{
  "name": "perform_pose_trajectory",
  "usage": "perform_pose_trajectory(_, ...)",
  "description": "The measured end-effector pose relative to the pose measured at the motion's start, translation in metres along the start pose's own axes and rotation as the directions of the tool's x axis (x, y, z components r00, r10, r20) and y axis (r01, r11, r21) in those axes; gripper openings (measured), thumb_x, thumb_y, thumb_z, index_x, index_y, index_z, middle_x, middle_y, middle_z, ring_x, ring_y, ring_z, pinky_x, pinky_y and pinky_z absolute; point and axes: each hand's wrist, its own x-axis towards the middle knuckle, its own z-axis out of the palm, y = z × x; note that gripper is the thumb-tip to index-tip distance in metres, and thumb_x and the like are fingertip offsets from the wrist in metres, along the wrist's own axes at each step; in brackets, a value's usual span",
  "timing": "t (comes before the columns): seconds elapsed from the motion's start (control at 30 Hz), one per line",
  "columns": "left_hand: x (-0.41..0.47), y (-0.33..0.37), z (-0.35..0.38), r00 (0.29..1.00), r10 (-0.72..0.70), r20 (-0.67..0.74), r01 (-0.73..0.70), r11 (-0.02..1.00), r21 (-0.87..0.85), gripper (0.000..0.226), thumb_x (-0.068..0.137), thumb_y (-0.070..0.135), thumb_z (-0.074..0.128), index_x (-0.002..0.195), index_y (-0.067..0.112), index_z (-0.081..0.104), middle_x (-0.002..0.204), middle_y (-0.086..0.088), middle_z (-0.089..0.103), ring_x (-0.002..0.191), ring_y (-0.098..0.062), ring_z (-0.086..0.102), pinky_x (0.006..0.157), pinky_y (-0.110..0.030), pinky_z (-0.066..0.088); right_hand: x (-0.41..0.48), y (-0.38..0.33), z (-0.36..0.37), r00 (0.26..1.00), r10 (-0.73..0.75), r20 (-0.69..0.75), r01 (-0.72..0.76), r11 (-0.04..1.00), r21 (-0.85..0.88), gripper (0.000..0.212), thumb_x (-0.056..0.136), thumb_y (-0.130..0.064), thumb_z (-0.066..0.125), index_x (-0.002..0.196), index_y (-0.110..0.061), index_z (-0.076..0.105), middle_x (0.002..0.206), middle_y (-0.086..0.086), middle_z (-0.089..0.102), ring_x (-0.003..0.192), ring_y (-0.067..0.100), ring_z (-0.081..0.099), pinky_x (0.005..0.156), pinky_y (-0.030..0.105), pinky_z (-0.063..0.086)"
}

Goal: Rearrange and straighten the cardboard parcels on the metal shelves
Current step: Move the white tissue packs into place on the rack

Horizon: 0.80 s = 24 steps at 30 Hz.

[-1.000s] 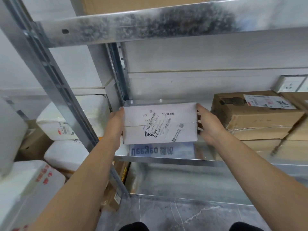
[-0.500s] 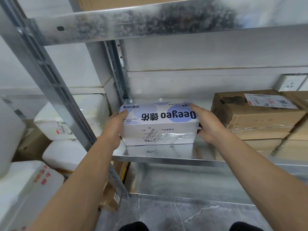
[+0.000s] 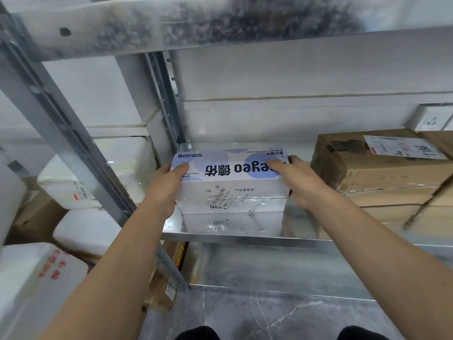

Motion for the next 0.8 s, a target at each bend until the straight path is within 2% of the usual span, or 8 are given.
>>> perform_pose_trajectory(0.13,0.006,-0.002,0.003,0.999,-0.001,-0.039,0.002,1.0,0.014,0.014,0.1,0.023,0.06,0.111,0.017,0.066,0.102,-0.007,0.075,0.081,-0.026,0.069,0.072,-0.036,0.055,0.007,0.0,0.001,1.0,-0.006,-0.007,0.005,0.998,-0.057,0.023,0.091,-0.034,0.071,0.104,-0.022,0.056,0.112,0.006,0.071,0.1,0.026,0.071,0.096,0.051,0.058)
perform_pose_trajectory(0.2,0.01,-0.001,0.005,0.999,-0.004,-0.034,0.005,1.0,0.028,0.009,0.1,0.022,0.059,0.104,0.019,0.067,0.1,-0.007,0.075,0.079,-0.026,0.069,0.071,-0.035,0.055,0.009,-0.001,0.0,1.0,0.002,-0.01,-0.002,0.998,-0.063,0.027,0.091,-0.034,0.071,0.11,-0.019,0.057,0.113,0.006,0.071,0.099,0.026,0.071,0.095,0.051,0.058)
perform_pose_trajectory(0.3,0.014,-0.001,0.006,0.999,-0.008,-0.036,0.009,0.999,0.04,0.008,0.101,0.022,0.058,0.101,0.021,0.066,0.096,-0.006,0.074,0.076,-0.025,0.068,0.065,-0.033,0.052,0.012,-0.001,0.0,1.0,0.018,-0.014,-0.019,0.998,-0.063,0.034,0.093,-0.031,0.069,0.12,-0.014,0.055,0.113,0.007,0.07,0.098,0.027,0.071,0.089,0.046,0.06)
perform_pose_trajectory(0.4,0.017,-0.001,0.006,0.999,-0.007,-0.044,0.01,0.999,0.05,0.008,0.101,0.021,0.059,0.103,0.02,0.066,0.096,-0.006,0.074,0.076,-0.025,0.068,0.063,-0.032,0.052,0.013,0.0,0.001,1.0,0.014,-0.023,-0.015,0.999,-0.046,0.031,0.095,-0.028,0.068,0.118,-0.014,0.054,0.112,0.008,0.07,0.097,0.026,0.07,0.082,0.041,0.058)
perform_pose_trajectory(0.53,0.019,-0.002,0.006,0.998,-0.007,-0.055,0.01,0.998,0.066,0.007,0.1,0.021,0.059,0.098,0.021,0.066,0.096,-0.007,0.074,0.077,-0.026,0.068,0.066,-0.033,0.053,0.016,0.002,0.002,1.0,0.0,-0.031,-0.002,0.998,-0.067,0.032,0.095,-0.028,0.068,0.119,-0.013,0.054,0.113,0.008,0.069,0.099,0.026,0.069,0.087,0.044,0.059)
perform_pose_trajectory(0.6,0.019,-0.002,0.007,0.998,-0.007,-0.065,0.012,0.997,0.077,0.007,0.099,0.022,0.06,0.096,0.023,0.066,0.098,-0.007,0.075,0.081,-0.029,0.069,0.072,-0.037,0.055,0.017,0.003,0.002,0.999,-0.008,-0.041,0.004,0.994,-0.11,0.037,0.095,-0.031,0.068,0.123,-0.011,0.055,0.115,0.008,0.068,0.104,0.028,0.068,0.094,0.049,0.058)
perform_pose_trajectory(0.7,0.016,-0.001,0.006,0.996,-0.019,-0.086,0.026,0.996,0.08,0.005,0.098,0.023,0.061,0.098,0.023,0.066,0.099,-0.007,0.075,0.084,-0.031,0.069,0.079,-0.043,0.056,0.013,0.0,0.003,0.999,-0.011,-0.033,0.007,0.993,-0.121,0.041,0.094,-0.032,0.068,0.126,-0.009,0.054,0.117,0.009,0.068,0.106,0.03,0.068,0.097,0.051,0.056)
perform_pose_trajectory(0.8,0.012,0.001,0.007,0.996,-0.031,-0.08,0.037,0.997,0.067,0.01,0.099,0.024,0.06,0.107,0.02,0.065,0.098,-0.005,0.074,0.08,-0.028,0.068,0.073,-0.039,0.056,0.01,0.001,0.003,0.999,0.006,-0.031,-0.009,0.996,-0.091,0.039,0.093,-0.031,0.07,0.122,-0.01,0.054,0.116,0.01,0.069,0.103,0.03,0.069,0.095,0.053,0.058)
